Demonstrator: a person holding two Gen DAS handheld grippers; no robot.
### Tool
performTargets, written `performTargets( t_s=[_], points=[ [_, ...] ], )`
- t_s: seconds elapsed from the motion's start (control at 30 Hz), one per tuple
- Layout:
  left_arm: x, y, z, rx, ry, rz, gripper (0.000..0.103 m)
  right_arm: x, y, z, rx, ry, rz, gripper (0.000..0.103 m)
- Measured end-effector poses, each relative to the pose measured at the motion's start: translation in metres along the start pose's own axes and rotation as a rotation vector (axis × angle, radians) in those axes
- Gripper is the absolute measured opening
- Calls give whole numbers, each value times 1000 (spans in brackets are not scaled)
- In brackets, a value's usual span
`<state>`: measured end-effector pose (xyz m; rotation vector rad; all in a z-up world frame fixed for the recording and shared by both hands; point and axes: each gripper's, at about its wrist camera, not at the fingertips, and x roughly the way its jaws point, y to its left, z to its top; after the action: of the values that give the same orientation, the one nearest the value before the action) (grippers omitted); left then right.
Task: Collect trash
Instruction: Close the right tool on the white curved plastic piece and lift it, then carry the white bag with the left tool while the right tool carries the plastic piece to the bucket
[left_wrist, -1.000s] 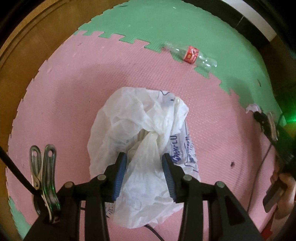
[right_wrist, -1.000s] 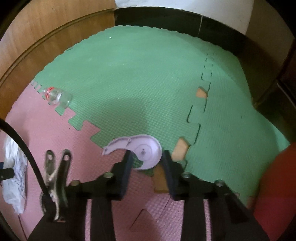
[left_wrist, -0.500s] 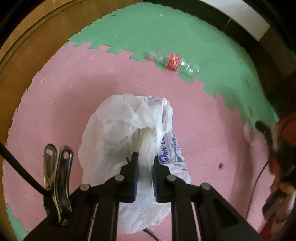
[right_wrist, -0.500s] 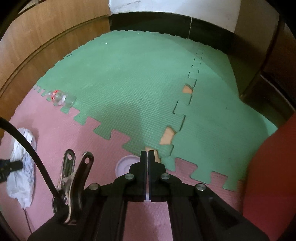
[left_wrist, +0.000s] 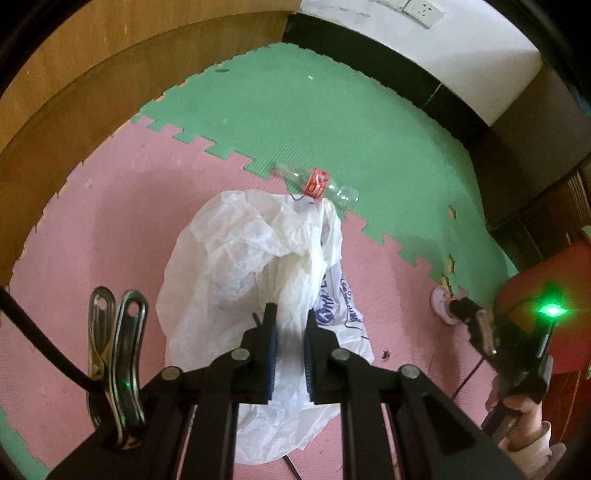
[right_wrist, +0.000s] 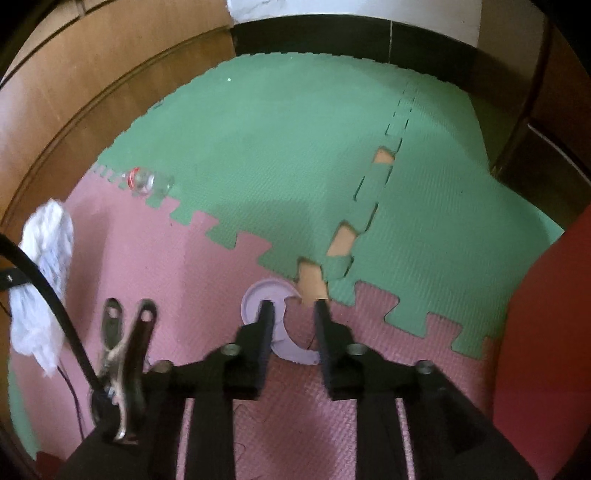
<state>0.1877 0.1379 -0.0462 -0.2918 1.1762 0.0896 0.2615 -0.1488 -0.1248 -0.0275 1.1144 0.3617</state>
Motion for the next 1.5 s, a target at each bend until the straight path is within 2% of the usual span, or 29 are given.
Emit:
performTargets(
  t_s=[0.13,0.63,0.8,0.83,0.87,0.93,1.13,1.33,1.5],
  points=[
    [-4,-5,-2,21,-11,-3,12,11,10,-5,-36,18,-18,32],
    [1,-4,-2,18,-1,1,12,15,31,-10,-90,-16,-27,34],
    [2,-4,-2,18,-3,3,12,13,41,-17,-146,-49,-74,34],
    [2,-4,-2,18,-3,3,12,13,43,-18,-159,-51,-73,27],
    [2,-4,-2,18,-3,2,12,13,47,-18,-170,-49,-66,14],
    [1,-4,-2,17,-5,0,12,11,55,-20,-203,-53,-100,13],
    [-3,-6,-3,25,-13,-14,12,1,60,-21,-202,-40,-84,13],
    [-14,-8,-6,22,-29,-41,12,-33,57,-14,-148,-45,-55,13],
    [-26,-11,-10,25,-45,-62,12,-64,61,-17,-153,-39,-53,13]
  ],
)
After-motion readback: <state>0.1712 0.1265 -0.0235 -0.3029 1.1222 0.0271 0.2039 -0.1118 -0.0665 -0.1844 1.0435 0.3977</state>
